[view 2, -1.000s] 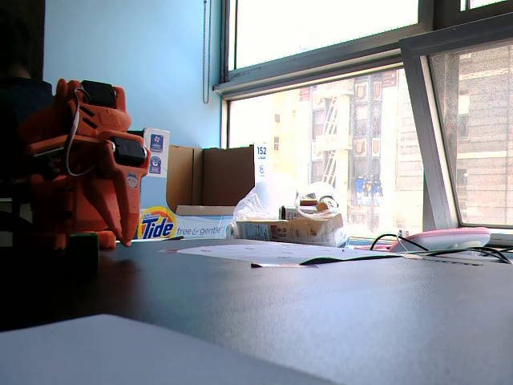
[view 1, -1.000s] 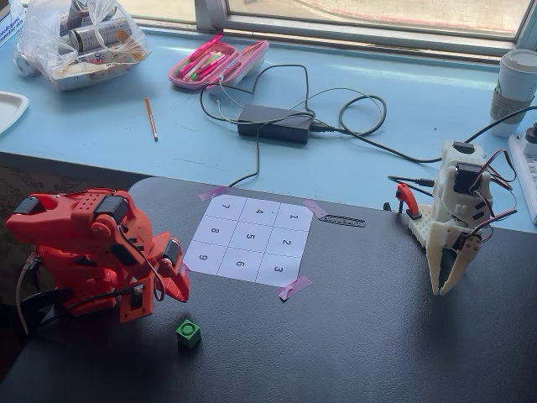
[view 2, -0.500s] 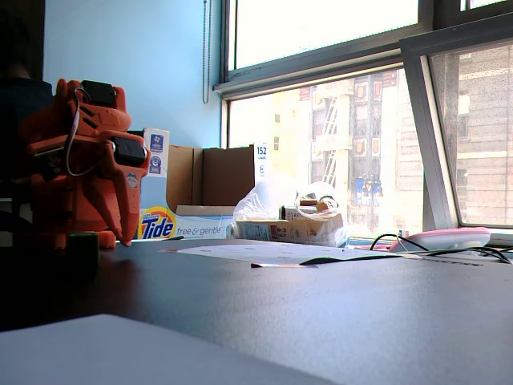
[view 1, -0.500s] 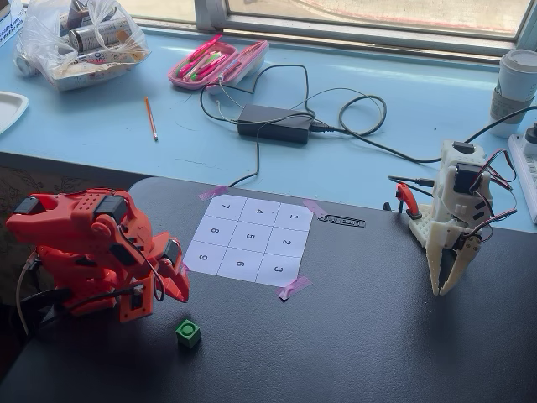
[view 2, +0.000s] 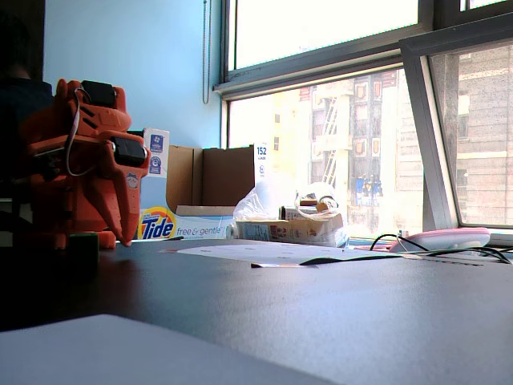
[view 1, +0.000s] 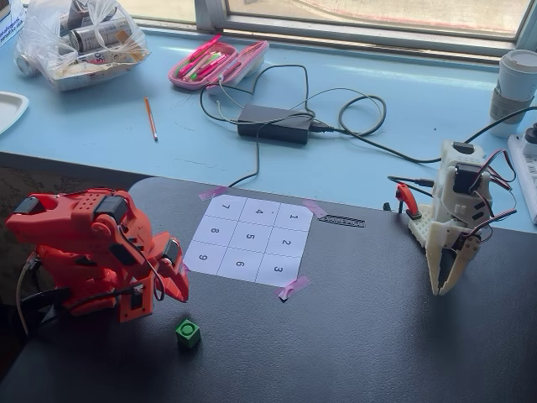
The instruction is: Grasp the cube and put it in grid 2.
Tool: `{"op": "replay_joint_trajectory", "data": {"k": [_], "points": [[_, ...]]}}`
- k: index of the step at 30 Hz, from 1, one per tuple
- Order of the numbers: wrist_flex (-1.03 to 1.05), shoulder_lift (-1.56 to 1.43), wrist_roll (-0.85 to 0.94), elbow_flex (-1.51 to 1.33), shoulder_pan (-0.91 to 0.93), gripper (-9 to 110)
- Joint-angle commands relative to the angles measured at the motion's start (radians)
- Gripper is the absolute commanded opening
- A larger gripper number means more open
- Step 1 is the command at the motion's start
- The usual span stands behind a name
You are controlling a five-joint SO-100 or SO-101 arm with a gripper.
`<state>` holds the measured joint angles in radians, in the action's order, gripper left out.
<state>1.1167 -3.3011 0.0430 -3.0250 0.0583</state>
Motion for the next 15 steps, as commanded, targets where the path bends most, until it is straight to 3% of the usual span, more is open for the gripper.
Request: {"op": "replay_joint_trajectory", "data": {"k": [1, 15], "points": [[0.014, 0.012, 0.009, 0.049, -0.008, 1], [0.02, 0.377, -0.014, 0.359, 0.075, 26]]}}
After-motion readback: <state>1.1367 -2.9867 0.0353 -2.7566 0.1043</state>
